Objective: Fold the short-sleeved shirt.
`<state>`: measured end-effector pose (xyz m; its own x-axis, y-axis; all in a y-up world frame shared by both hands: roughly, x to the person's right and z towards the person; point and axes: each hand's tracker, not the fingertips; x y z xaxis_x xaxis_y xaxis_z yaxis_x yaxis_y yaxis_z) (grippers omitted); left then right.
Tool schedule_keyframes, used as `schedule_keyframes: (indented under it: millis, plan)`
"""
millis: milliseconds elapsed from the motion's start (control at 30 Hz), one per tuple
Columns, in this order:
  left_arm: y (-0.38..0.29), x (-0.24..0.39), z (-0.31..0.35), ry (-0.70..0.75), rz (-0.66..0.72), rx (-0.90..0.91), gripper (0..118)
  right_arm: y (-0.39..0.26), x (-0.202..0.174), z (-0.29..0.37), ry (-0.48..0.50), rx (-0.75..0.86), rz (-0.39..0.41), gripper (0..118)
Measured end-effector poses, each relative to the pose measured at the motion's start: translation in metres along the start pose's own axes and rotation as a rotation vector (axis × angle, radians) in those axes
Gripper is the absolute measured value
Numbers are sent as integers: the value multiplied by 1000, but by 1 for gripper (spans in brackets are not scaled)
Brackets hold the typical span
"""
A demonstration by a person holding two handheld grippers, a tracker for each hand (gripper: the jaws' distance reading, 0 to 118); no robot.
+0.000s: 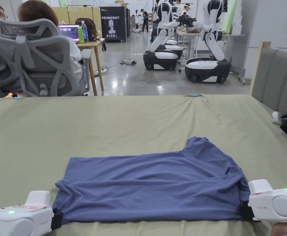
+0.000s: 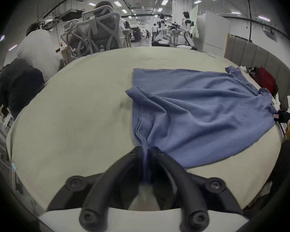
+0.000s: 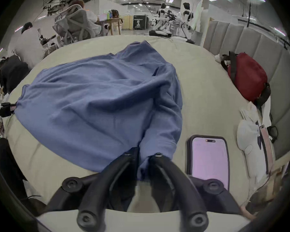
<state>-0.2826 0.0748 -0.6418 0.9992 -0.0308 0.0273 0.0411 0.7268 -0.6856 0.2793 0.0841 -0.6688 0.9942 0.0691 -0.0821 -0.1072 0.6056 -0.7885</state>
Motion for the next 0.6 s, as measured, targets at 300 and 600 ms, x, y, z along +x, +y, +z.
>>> schedule_keyframes:
  millis: [300,600]
  plan:
    - [39,-9,46,52,14,150,67,29,-4,72,-22,231,-7,55]
    - [55,7,46,74,3,168,0,40,-20,60,-92,236,6,0]
